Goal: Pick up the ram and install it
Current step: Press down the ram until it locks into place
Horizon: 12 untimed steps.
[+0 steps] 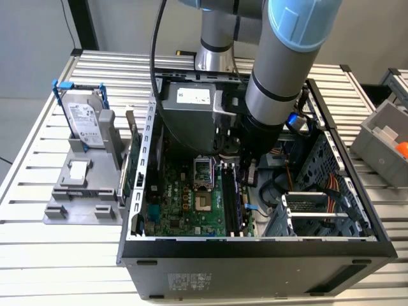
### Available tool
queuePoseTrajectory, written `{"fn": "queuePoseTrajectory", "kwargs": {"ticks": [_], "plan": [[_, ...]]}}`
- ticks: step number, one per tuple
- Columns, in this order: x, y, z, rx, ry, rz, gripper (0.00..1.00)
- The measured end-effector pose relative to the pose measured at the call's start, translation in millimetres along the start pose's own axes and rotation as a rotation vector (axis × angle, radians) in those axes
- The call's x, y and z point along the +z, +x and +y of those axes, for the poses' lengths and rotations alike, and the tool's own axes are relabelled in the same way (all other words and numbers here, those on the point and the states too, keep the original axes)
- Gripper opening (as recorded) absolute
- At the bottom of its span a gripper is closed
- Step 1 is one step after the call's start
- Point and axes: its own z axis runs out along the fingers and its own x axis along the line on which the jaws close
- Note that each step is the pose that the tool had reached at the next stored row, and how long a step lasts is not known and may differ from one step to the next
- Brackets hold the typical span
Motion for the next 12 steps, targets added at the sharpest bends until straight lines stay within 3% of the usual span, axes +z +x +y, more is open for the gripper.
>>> {"fn": "queuePoseTrajectory", "kwargs": {"ticks": [12], "plan": [[0.3,0.0,-0.1,-0.154,-0.0118,0.0056,0.00]]}}
